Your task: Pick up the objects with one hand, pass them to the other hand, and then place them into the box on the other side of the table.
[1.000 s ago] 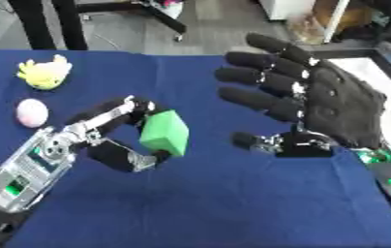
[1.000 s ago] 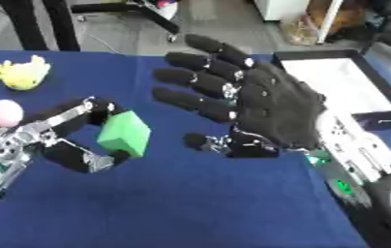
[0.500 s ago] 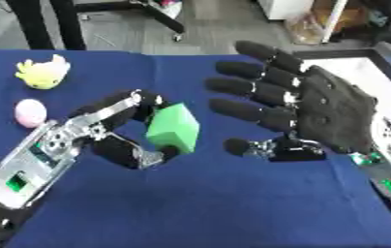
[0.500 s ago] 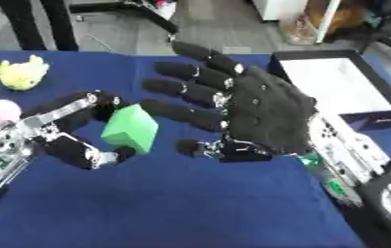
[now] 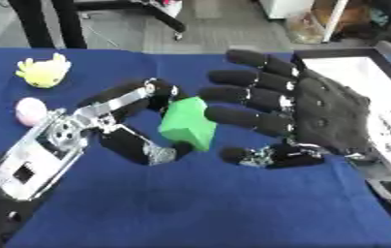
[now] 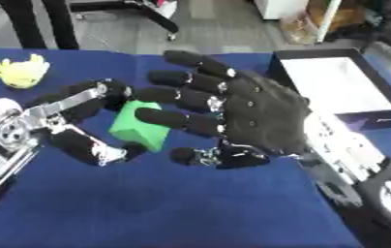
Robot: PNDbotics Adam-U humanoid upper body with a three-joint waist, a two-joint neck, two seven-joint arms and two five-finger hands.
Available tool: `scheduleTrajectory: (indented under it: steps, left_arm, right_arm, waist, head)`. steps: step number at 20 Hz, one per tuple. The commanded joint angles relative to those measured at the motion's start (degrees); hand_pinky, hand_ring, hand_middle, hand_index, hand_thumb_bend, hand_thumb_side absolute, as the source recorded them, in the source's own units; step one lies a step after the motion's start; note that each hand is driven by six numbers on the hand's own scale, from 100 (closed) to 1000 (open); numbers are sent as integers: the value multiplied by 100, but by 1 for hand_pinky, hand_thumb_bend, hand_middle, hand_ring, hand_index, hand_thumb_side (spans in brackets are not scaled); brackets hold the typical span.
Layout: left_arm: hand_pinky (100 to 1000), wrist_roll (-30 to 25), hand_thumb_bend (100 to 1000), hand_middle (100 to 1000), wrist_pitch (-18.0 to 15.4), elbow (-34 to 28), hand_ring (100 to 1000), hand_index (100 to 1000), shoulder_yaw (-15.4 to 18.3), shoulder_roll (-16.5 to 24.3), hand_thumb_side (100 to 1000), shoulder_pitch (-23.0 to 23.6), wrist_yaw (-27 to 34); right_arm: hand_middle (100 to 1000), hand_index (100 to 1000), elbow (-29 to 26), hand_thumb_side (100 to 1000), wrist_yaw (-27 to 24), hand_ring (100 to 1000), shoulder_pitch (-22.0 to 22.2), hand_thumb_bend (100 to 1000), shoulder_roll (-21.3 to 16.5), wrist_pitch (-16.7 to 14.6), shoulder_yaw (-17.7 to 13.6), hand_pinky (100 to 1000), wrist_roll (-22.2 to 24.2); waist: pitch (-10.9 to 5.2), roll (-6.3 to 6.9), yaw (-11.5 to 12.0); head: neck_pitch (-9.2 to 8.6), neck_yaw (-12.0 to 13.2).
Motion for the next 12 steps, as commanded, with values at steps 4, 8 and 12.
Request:
scheduleTrajectory:
  steps: [4,8,12]
  left_arm:
    - [517,-132,100,313,-91,-75,426,591,-41,-68,100,-217,-87]
    - [517,-193,100,313,-88,-39,426,591,-85,-131,100,-275,-111]
    - [516,-223,100,313,-80,-10,426,591,-117,-185,100,-312,-104]
  right_arm:
    - [864,982,-114,203,-213,878,-123,377,-83,-75,-27,960,95]
    - [862,985,-114,185,-272,877,-132,362,-76,-133,-29,959,180]
    - [854,988,-114,145,-321,870,-120,338,-80,-143,-36,951,226]
  waist:
    - [-90,-3,4]
    - [-89,-6,0]
    - [-88,-6,-6]
  head:
    - [13,-8]
    - [20,-6]
    - [32,2]
